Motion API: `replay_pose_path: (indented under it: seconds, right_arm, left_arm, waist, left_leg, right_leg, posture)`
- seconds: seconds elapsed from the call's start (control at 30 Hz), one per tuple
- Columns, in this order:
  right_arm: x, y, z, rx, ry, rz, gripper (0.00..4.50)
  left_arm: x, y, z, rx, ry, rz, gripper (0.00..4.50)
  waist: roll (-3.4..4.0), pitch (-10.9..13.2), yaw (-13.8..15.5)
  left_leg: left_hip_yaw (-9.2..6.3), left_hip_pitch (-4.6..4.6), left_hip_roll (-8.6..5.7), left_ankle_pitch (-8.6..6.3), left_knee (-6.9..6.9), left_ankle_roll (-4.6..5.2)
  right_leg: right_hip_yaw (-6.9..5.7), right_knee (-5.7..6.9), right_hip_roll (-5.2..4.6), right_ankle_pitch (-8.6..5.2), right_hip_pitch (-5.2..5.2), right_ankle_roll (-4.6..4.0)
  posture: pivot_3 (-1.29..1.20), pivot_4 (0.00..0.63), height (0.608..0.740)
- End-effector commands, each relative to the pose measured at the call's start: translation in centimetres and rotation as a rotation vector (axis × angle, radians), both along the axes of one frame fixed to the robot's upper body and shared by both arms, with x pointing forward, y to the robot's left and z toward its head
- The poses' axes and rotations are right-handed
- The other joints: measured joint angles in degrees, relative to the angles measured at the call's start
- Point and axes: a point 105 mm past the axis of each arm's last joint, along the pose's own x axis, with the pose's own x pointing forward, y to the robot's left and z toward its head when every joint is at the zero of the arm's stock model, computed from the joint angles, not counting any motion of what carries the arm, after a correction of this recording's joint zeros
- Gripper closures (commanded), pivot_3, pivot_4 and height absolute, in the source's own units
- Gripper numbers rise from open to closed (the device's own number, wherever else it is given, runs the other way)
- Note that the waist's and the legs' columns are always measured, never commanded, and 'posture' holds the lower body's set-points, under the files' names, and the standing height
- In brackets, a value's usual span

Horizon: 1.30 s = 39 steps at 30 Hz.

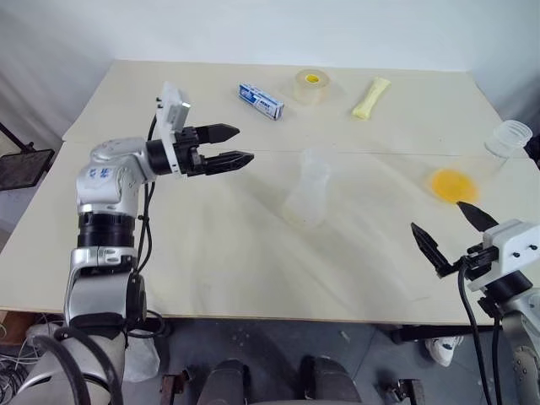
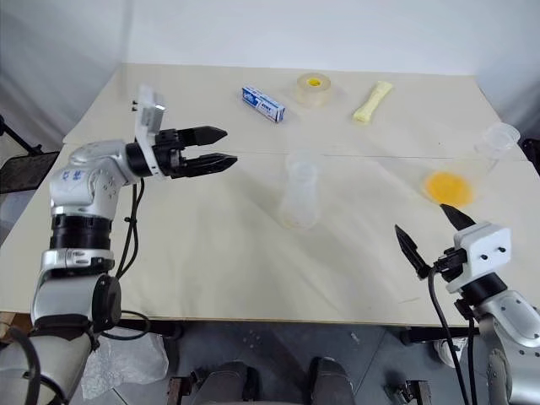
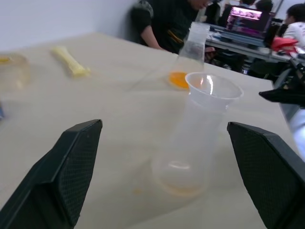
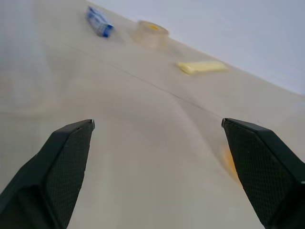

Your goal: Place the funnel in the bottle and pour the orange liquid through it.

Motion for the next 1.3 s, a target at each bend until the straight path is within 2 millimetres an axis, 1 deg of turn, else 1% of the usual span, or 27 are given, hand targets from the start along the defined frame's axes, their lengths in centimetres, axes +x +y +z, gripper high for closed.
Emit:
replay_pose_path:
  seconds: [0.03, 0.07, 0.13, 0.23, 0.37, 0.5, 0.57, 0.77, 0.87, 1.0, 1.3]
  right_arm:
    - [-0.9, -3.5, 0.8, -0.029, -0.032, -0.239, 0.00]
    - [-1.0, -4.3, 0.5, -0.009, -0.026, -0.283, 0.00]
    - [-0.8, -5.0, 0.4, 0.032, -0.020, -0.320, 0.00]
    - [0.1, -5.3, 0.8, 0.084, -0.033, -0.333, 0.00]
    - [1.7, -5.6, 1.1, 0.129, -0.026, -0.333, 0.00]
    - [3.3, -6.0, 1.5, 0.149, -0.032, -0.330, 0.00]
    - [4.5, -6.5, 1.8, 0.158, -0.040, -0.341, 0.00]
    - [7.1, -7.9, 3.0, 0.192, -0.090, -0.395, 0.00]
    - [8.0, -8.1, 3.4, 0.212, -0.107, -0.394, 0.00]
    - [10.1, -8.8, 4.7, 0.213, -0.137, -0.408, 0.00]
    - [12.3, -9.6, 5.7, 0.218, -0.158, -0.410, 0.00]
  left_arm:
    - [-2.7, 0.4, -1.2, 0.001, -0.182, -0.104, 0.04]
    - [-2.9, 0.5, -1.9, 0.008, -0.175, -0.109, 0.04]
    - [-2.9, 0.6, -2.6, 0.006, -0.170, -0.105, 0.04]
    - [-3.2, 0.8, -2.8, -0.034, -0.205, -0.138, 0.04]
    - [-3.3, 1.6, -3.6, -0.017, -0.221, -0.137, 0.04]
    - [-4.0, 2.0, -3.3, -0.075, -0.227, -0.171, 0.04]
    - [-4.3, 2.4, -3.1, -0.102, -0.220, -0.166, 0.04]
    - [-4.6, 2.8, -3.0, -0.096, -0.233, -0.132, 0.04]
    - [-4.8, 2.9, -3.1, -0.098, -0.228, -0.123, 0.04]
    - [-5.5, 2.7, -3.5, -0.108, -0.225, -0.119, 0.04]
    - [-6.5, 2.7, -3.6, -0.118, -0.221, -0.112, 0.04]
  waist:
    - [0.05, 0.0, 0.0]
    - [0.05, 0.0, -0.1]
    - [0.05, 0.0, -0.1]
    - [0.08, -0.1, -0.1]
    - [0.12, -0.1, -0.3]
    - [0.12, -0.1, -0.3]
    - [0.12, -0.1, -0.4]
    - [0.13, -0.1, -0.6]
    - [0.13, -0.1, -0.7]
    - [0.13, -0.1, -1.7]
    - [0.14, -0.1, -1.9]
  left_leg:
    - [0.04, 0.04, 0.00, 0.00, -0.01, 0.00]
    - [0.04, 0.06, 0.01, 0.00, -0.01, 0.00]
    - [0.06, 0.05, 0.03, 0.00, -0.02, 0.00]
    - [0.07, 0.02, 0.03, 0.00, 0.07, 0.01]
    - [0.13, 0.07, 0.04, -0.01, 0.06, 0.01]
    - [0.13, 0.06, 0.04, -0.01, 0.06, 0.02]
    - [0.13, 0.07, 0.04, -0.01, 0.06, 0.02]
    - [0.09, 0.04, 0.03, -0.01, 0.02, 0.02]
    - [0.08, 0.04, 0.04, -0.01, 0.02, 0.03]
    - [0.09, 0.05, 0.05, -0.01, 0.01, 0.02]
    - [0.11, 0.05, 0.05, -0.01, -0.13, 0.03]
  right_leg:
    - [0.01, 0.00, 0.00, 0.00, 0.01, 0.00]
    - [0.01, 0.01, 0.00, 0.00, 0.02, 0.00]
    - [0.00, -0.01, 0.03, 0.00, 0.01, 0.00]
    - [0.01, -0.02, 0.04, 0.00, 0.02, 0.00]
    - [0.06, 0.00, 0.06, 0.00, 0.03, 0.00]
    - [0.05, 0.00, 0.05, 0.00, 0.01, 0.00]
    - [0.05, 0.00, 0.05, 0.00, 0.02, 0.00]
    - [0.01, 0.00, 0.03, 0.00, 0.01, 0.00]
    - [0.01, 0.00, 0.02, 0.00, 0.01, 0.00]
    - [0.01, 0.00, 0.02, 0.00, 0.02, 0.00]
    - [0.00, -0.03, -0.03, 0.00, -0.01, 0.00]
  posture:
    - [0.00, 0.150, 0.740]
    - [0.00, 0.150, 0.740]
    - [0.00, 0.150, 0.740]
    - [0.00, 0.150, 0.740]
    - [0.00, 0.150, 0.740]
    - [0.00, 0.150, 0.740]
    - [0.00, 0.150, 0.740]
    - [0.00, 0.150, 0.740]
    - [0.00, 0.150, 0.740]
    - [0.00, 0.150, 0.740]
    - [0.00, 0.150, 0.740]
